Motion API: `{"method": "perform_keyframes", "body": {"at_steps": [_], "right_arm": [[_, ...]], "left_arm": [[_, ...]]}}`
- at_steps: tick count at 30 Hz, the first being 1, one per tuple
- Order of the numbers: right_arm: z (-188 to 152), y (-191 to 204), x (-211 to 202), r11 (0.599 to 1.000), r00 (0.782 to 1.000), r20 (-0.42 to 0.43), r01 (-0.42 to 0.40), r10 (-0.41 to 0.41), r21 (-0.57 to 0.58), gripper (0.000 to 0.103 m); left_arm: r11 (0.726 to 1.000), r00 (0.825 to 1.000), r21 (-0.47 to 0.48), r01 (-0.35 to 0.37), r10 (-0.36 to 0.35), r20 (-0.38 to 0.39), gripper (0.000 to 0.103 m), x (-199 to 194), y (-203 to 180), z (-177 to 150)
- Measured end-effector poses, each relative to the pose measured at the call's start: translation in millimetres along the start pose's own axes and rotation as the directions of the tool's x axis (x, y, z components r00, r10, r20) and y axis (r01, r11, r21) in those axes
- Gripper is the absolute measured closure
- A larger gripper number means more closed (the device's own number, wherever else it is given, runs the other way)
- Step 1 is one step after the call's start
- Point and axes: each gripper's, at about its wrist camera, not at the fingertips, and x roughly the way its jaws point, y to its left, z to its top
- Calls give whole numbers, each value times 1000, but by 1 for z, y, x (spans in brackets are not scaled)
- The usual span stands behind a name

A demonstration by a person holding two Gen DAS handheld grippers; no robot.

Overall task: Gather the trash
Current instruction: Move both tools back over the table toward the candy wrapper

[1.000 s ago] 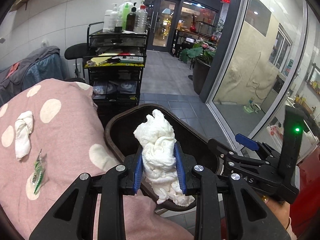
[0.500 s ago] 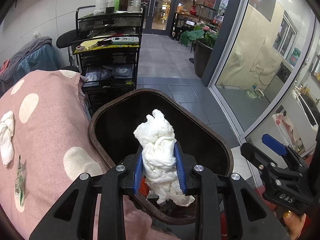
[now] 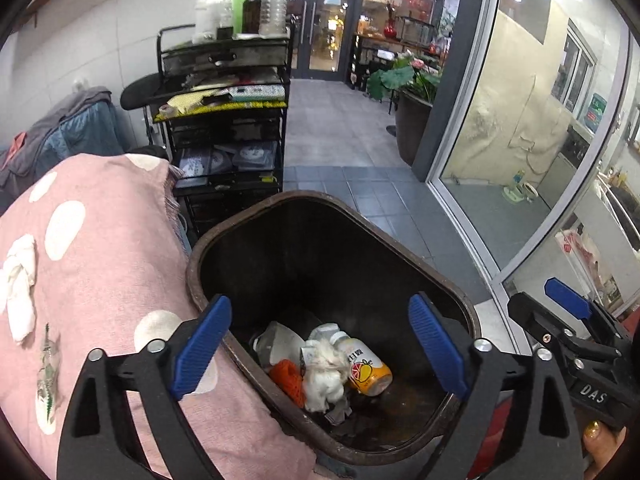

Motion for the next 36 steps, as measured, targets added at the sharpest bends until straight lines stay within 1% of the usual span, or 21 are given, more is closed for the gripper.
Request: {"method": "perform_keyframes", "body": {"at_steps": [2, 5, 11, 15, 18, 24, 28, 32, 36], "right_arm": [[1, 1, 0, 1000, 1000, 5, 0, 0, 1, 11], [2, 3, 0, 1000, 1000, 8, -7, 7, 8, 11], [3, 12, 1, 1000, 1000, 0, -29, 29, -1, 10], [3, 24, 2, 998, 999, -7, -52, 52, -21, 10], [3, 35, 2, 996, 997, -11, -73, 73, -44, 10], [3, 64, 1, 987, 992, -18, -123, 121, -99, 10], [2, 88, -1, 975, 986, -27, -164, 162, -150, 10], [-1, 117, -1, 948, 971, -59, -237, 230, -211, 10], [-6, 155, -2, 905, 948, -102, -319, 302, -282, 10]], "left_arm": [[1000, 999, -8, 2, -1, 37, 8, -11, 2, -1], [1000, 996, -17, -8, 9, 88, 7, -25, 6, -1], [998, 980, -36, -46, 52, 193, 6, -60, 16, -1], [997, 970, -37, -67, 74, 230, 6, -78, 23, -5], [995, 967, -33, -92, 97, 236, 6, -86, 28, -8], [990, 957, -85, -109, 127, 261, 6, -106, 50, -19], [985, 949, -109, -135, 160, 272, 6, -119, 65, -27], [972, 937, -136, -193, 224, 269, 6, -129, 83, -37], [950, 925, -179, -255, 294, 243, 6, -137, 105, -46]]}}
